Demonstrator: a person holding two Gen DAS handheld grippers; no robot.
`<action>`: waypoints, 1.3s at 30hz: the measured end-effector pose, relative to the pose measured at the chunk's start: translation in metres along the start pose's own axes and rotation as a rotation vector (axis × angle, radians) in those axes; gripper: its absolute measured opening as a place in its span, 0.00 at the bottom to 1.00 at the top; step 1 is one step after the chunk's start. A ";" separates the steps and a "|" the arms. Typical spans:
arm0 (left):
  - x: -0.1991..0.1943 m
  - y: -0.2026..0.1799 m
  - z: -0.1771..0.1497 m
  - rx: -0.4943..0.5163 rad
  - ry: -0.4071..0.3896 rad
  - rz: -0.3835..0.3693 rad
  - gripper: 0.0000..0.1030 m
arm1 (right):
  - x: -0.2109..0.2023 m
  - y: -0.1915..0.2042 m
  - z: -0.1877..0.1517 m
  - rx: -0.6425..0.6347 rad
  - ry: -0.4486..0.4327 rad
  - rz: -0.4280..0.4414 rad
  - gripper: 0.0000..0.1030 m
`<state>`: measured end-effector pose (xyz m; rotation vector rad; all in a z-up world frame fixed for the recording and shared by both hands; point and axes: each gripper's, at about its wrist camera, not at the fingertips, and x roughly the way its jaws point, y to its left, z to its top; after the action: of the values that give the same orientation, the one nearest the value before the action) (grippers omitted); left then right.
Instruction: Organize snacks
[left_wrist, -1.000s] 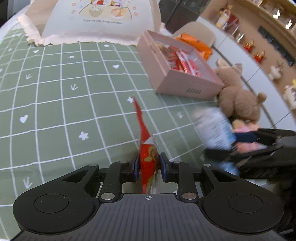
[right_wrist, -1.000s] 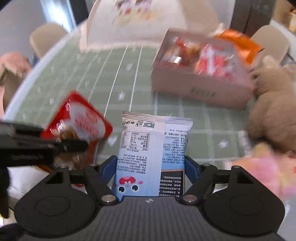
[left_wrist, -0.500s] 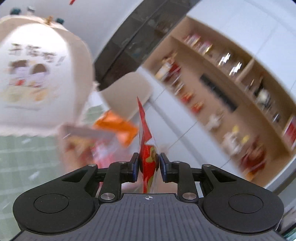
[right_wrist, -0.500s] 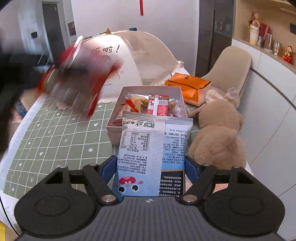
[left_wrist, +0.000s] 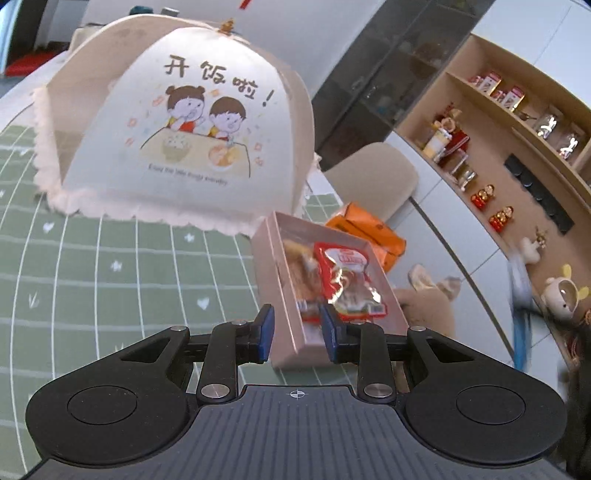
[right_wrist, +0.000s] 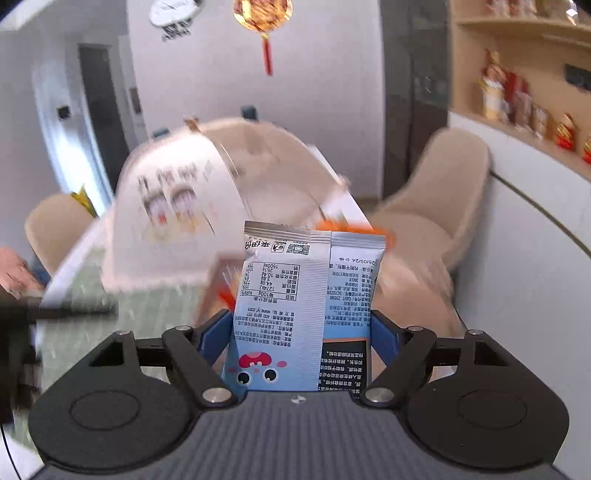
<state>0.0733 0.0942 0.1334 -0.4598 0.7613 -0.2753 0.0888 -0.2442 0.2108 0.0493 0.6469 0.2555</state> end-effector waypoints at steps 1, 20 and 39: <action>-0.002 -0.001 -0.004 0.002 -0.001 0.001 0.30 | 0.012 0.004 0.013 0.002 -0.007 0.014 0.78; 0.017 0.016 -0.129 0.213 0.072 0.286 0.30 | 0.088 0.069 -0.140 0.028 0.138 0.008 0.86; 0.056 -0.009 -0.157 0.395 -0.094 0.392 0.32 | 0.104 0.087 -0.212 0.039 0.102 -0.168 1.00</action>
<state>-0.0007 0.0169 0.0052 0.0536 0.6685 -0.0321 0.0218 -0.1414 -0.0084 0.0195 0.7530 0.0840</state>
